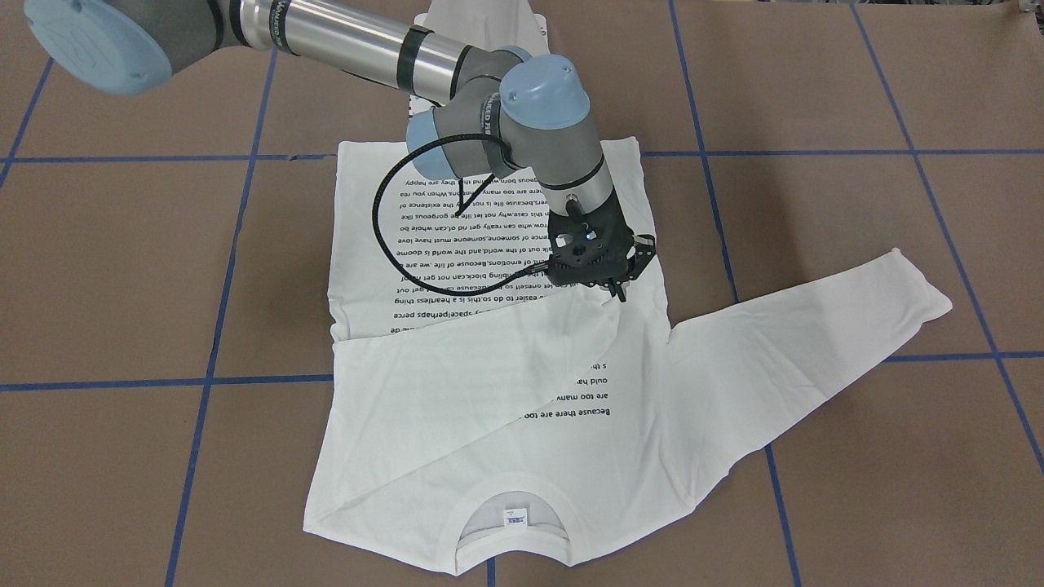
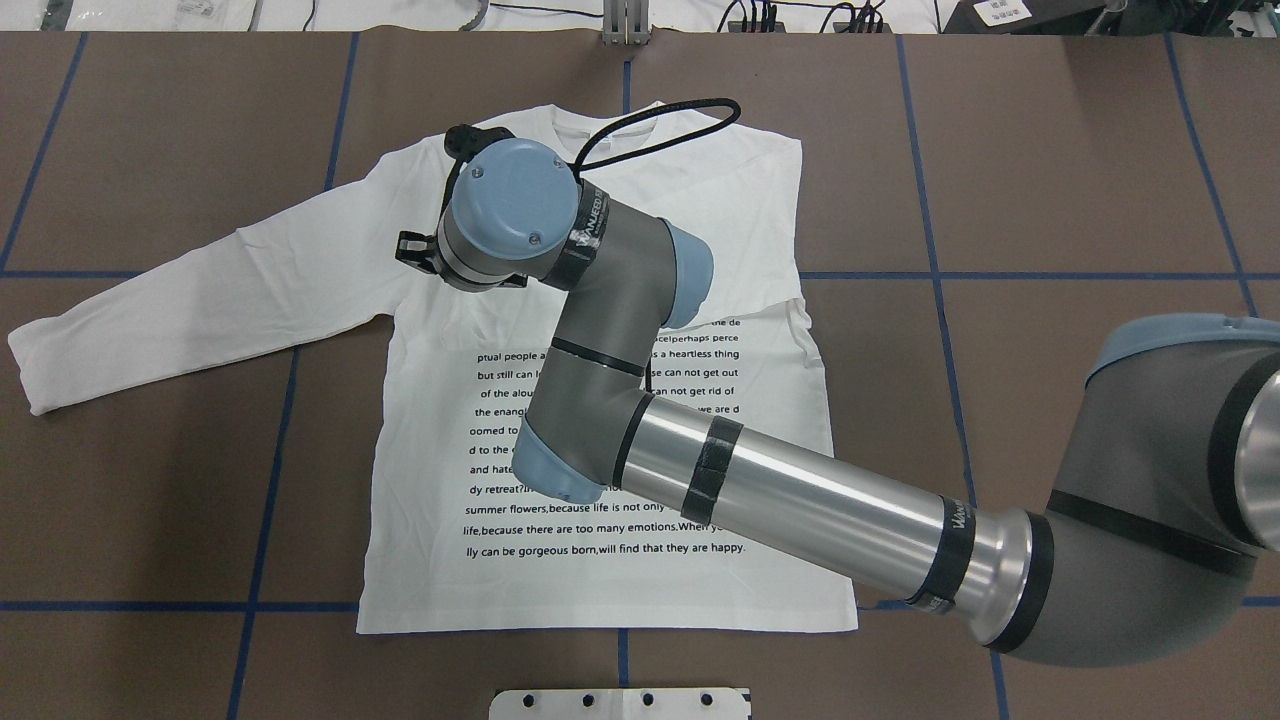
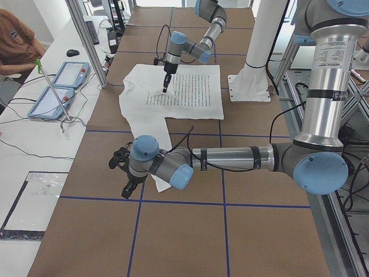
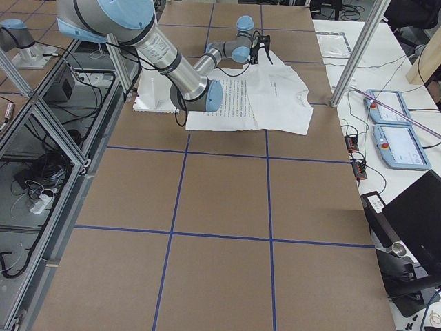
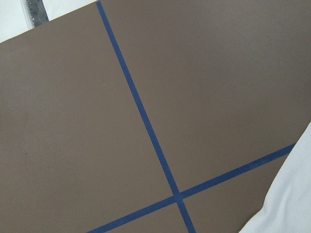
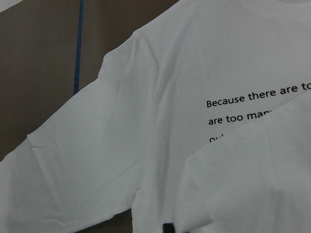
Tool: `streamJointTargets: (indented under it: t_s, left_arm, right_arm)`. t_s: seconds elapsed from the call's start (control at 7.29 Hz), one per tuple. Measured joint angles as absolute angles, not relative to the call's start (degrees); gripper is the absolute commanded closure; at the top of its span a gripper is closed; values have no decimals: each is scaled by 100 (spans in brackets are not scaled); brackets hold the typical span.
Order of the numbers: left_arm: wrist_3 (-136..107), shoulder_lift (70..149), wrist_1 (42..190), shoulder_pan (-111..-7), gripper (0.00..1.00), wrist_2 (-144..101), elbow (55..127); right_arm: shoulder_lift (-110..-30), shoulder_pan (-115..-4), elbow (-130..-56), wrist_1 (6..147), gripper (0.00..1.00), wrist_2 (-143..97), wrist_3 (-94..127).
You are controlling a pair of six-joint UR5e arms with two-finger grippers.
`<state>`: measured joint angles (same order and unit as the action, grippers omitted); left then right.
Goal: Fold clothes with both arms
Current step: 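Lower the sleeve onto the shirt front and open the right gripper, then raise the right gripper and withdraw it away from the shirt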
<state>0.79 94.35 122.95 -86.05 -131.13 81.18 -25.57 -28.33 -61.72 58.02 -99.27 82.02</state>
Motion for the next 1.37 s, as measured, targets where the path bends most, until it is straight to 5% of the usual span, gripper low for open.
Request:
streamJointTargets:
  t_s: [0.14,0.82,1.37]
  left_arm:
    - [79,9509,12310,-8605,0,-13113,8036]
    - [-153,9738,12335,-8463,0,-13075,7878]
    - [-2849,9521,13315,-7453,0,-13034,7907]
  right_arm:
    - [-2512,-2746,-6074,5744,4,-9836,8201]
    - [-2365,-2579,-5961,5742,1,-9556,8256]
    - [-2928,-3532,-7019,7587,0,-10705,7822]
